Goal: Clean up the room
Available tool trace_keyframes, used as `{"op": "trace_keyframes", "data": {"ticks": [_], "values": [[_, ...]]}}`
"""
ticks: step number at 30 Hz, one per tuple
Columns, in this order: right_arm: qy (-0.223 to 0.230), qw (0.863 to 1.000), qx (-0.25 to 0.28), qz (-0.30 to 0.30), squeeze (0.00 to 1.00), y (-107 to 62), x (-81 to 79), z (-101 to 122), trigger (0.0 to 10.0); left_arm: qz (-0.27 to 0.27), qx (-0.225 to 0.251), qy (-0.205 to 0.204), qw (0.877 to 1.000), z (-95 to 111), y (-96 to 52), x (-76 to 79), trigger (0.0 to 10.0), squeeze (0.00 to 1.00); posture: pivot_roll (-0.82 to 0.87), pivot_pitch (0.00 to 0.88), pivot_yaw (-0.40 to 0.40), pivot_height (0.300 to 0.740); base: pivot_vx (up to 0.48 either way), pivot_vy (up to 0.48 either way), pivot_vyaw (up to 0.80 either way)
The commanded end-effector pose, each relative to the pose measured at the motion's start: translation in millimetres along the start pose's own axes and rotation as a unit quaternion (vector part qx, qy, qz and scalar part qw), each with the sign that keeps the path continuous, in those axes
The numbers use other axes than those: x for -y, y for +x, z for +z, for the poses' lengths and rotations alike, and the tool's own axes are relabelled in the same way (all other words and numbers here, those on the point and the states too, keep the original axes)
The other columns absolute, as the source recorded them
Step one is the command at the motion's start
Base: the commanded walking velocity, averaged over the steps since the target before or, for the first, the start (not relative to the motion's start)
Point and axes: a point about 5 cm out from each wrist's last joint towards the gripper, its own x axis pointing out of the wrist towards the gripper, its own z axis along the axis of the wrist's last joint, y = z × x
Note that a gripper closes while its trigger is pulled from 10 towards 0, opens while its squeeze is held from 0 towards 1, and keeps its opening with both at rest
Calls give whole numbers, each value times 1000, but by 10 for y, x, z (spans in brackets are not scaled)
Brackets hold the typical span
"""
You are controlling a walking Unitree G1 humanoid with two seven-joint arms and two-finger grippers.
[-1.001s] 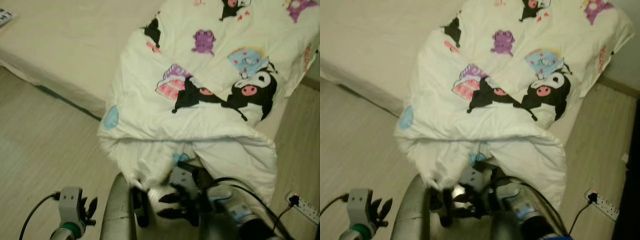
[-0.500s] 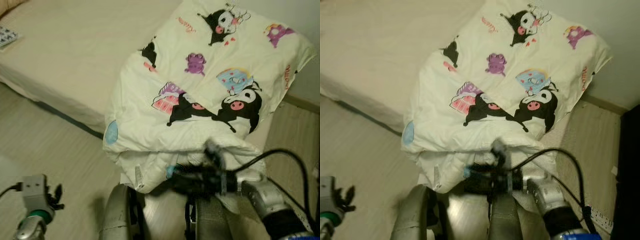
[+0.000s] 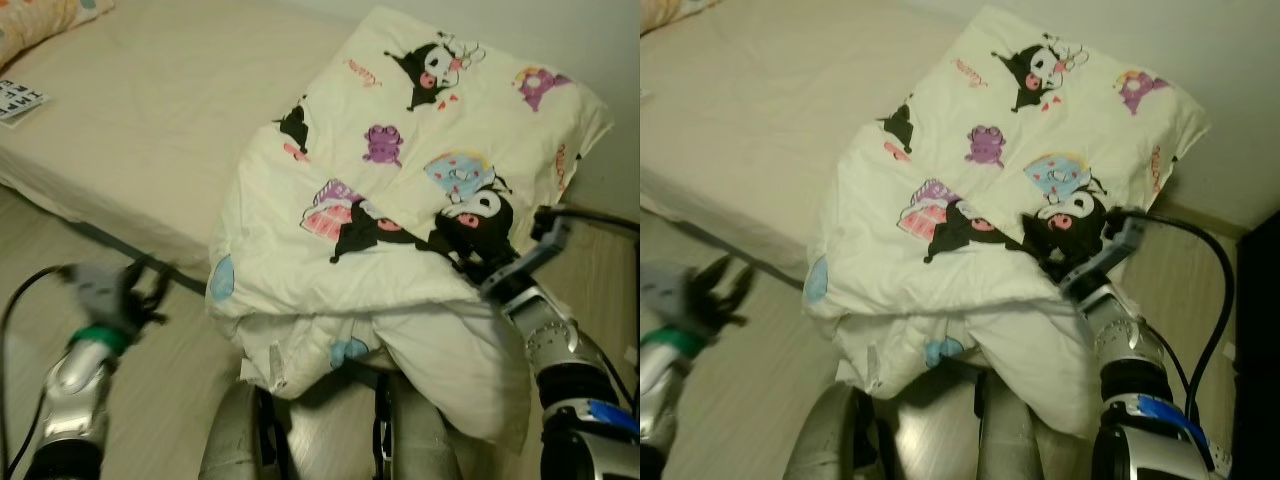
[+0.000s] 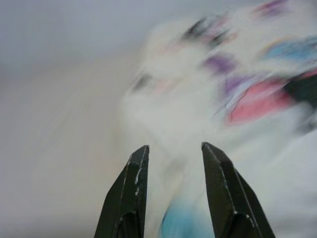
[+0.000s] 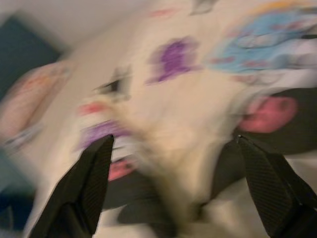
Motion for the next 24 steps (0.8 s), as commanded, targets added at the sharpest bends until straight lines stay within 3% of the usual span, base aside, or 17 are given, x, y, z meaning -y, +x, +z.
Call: {"op": "trace_keyframes", "data": {"ticks": [1, 2, 3, 4, 6, 7, 8, 11, 12, 13, 15, 19, 20, 24], "values": [[-6, 998, -11, -67, 0, -107, 171, -97, 10000, -76, 15, 52, 996, 68, 111, 288, 10000, 0, -139, 95, 97, 625, 0, 0, 0], [-6, 998, -11, -67, 0, -107, 171, -97, 10000, -76, 15, 52, 996, 68, 111, 288, 10000, 0, -139, 95, 97, 625, 0, 0, 0], [-10, 995, -17, -94, 0, -159, 238, -137, 10000, -117, 32, 83, 989, 121, 205, 479, 10000, 0, -144, 98, 104, 625, 0, 0, 0], [-10, 995, -17, -94, 0, -159, 238, -137, 10000, -117, 32, 83, 989, 121, 205, 479, 10000, 0, -144, 98, 104, 625, 0, 0, 0], [0, 990, -25, -139, 0, -246, 349, -210, 10000, -185, 39, 124, 974, 106, 308, 818, 10000, 0, -157, 112, 122, 625, 0, 0, -294], [0, 990, -25, -139, 0, -246, 349, -210, 10000, -185, 39, 124, 974, 106, 308, 818, 10000, 0, -157, 112, 122, 625, 0, 0, -587], [1, 987, -28, -159, 0, -283, 394, -243, 10000, -214, 36, 126, 968, 78, 335, 973, 10000, 0, -162, 120, 127, 625, 0, 0, -788], [1, 987, -28, -159, 0, -283, 394, -243, 10000, -214, 36, 126, 968, 78, 335, 973, 10000, 0, -162, 120, 127, 625, 0, 0, -788], [3, 985, -27, -171, 0, -310, 421, -262, 10000, -238, 30, 133, 962, 46, 357, 1113, 10000, 0, -169, 130, 135, 625, 0, 0, 0], [3, 985, -27, -171, 0, -310, 421, -262, 10000, -238, 30, 133, 962, 46, 357, 1113, 10000, 0, -169, 130, 135, 625, 0, 0, 0], [-1, 982, -19, -188, 0, -326, 445, -282, 10000, -273, -4, 150, 950, -55, 364, 1332, 10000, 0, -181, 146, 147, 625, 0, 0, 0], [-4, 981, -13, -195, 0, -330, 453, -275, 10000, -257, -23, 158, 953, -113, 371, 1370, 10000, 0, -183, 152, 150, 625, 0, 0, 0], [-7, 980, -10, -197, 0, -335, 458, -264, 10000, -248, -39, 152, 956, -163, 372, 1376, 10000, 1000, -188, 164, 152, 625, 0, 0, 0], [-16, 980, -7, -199, 0, -352, 466, -238, 10000, -226, -77, 173, 955, -298, 340, 1340, 10000, 1000, -198, 184, 154, 625, 0, 0, 0]]}}
